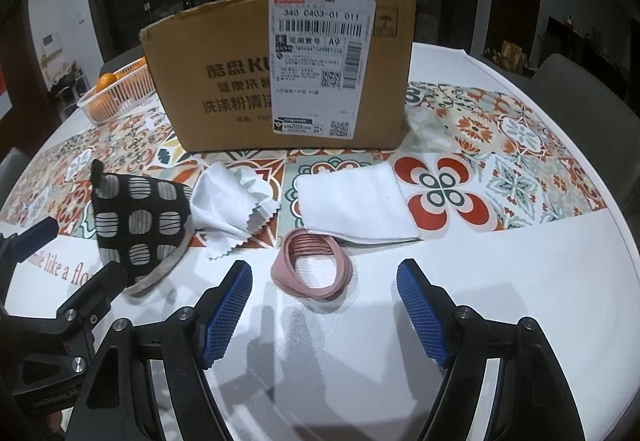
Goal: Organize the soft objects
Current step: 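Move both tools back toward the slipper and pink hair tie on the table, then grasp the black patterned slipper with the left tool while the right tool grasps the pink hair tie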
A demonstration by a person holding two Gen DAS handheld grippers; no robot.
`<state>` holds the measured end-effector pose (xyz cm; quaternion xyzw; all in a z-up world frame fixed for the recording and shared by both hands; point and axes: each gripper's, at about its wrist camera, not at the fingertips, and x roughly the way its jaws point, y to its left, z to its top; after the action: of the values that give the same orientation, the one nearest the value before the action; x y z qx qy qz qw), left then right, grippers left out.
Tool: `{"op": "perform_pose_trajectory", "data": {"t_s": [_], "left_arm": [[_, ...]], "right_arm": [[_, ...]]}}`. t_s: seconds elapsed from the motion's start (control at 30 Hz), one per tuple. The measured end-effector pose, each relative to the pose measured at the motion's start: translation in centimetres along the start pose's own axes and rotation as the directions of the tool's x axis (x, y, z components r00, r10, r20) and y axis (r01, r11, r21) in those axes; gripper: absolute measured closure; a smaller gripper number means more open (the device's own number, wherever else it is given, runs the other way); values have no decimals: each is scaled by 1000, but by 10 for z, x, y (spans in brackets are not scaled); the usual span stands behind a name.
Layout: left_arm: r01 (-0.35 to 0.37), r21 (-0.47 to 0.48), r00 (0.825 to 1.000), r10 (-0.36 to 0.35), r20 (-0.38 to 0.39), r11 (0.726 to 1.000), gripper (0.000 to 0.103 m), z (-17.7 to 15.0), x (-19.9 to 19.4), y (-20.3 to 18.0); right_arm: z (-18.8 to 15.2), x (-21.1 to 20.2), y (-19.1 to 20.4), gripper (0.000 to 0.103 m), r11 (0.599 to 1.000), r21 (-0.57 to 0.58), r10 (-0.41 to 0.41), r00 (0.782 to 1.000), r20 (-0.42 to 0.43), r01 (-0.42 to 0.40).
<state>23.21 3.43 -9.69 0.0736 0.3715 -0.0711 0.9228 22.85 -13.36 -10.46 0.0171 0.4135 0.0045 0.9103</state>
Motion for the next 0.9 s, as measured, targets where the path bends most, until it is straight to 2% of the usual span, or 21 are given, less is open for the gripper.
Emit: {"op": "perform_pose_trajectory", "data": {"t_s": [0.2,0.53,0.63,0.77,0.9], "left_arm": [[25,-16,1000,-25,-16,1000,3,8,13,1],[83,-63,994,-87,-64,995,26,10,33,2],[105,-80,991,-111,-79,991,34,9,36,2],[107,-81,990,-113,-79,991,47,8,35,1],[107,-82,991,-113,-76,991,57,9,33,-1]], "right_arm": [[4,11,-1,27,1000,5,-2,1000,-10,2],[6,22,3,30,1000,2,5,1000,-21,-5],[5,25,5,40,1000,-1,21,999,-38,-21],[2,27,3,58,998,26,52,997,-55,-51],[2,27,3,81,998,23,56,997,-56,-55]]}}
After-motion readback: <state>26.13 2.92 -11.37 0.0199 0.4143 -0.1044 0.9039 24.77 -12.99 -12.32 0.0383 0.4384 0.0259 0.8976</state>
